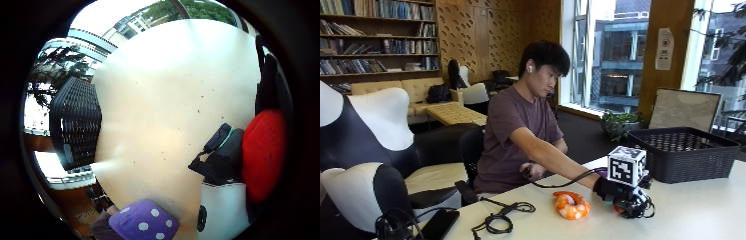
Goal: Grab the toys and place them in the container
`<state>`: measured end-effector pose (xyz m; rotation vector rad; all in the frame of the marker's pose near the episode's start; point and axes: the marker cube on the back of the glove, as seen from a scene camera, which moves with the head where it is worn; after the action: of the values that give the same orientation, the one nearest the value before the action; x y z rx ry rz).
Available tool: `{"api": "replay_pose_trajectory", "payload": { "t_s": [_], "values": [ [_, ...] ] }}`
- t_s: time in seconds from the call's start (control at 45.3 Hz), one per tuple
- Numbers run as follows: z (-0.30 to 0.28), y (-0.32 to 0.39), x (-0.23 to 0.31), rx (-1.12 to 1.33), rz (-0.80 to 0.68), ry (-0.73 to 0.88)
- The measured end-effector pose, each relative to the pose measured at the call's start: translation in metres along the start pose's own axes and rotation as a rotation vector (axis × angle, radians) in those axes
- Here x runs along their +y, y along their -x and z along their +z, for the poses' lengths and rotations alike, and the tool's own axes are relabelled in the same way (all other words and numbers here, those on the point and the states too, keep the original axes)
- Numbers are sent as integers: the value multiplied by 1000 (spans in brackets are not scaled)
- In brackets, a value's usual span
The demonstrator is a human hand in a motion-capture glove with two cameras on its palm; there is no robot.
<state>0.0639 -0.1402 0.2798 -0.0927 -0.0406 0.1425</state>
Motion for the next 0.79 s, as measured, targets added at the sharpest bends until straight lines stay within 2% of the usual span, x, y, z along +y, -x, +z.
{"api": "replay_pose_trajectory", "payload": {
  "t_s": [0.154,0.243,0.397,0.507,0.574,0.662,0.794],
  "values": [
    [-32,20,-1,-89,-34,185],
    [-63,42,0,-49,-49,208],
    [-151,84,4,37,-148,97],
    [-205,108,4,166,-274,-13],
    [-237,139,4,137,-275,-61],
    [-268,188,6,36,-350,-81],
    [-279,251,-14,112,-203,-142]
  ]
}}
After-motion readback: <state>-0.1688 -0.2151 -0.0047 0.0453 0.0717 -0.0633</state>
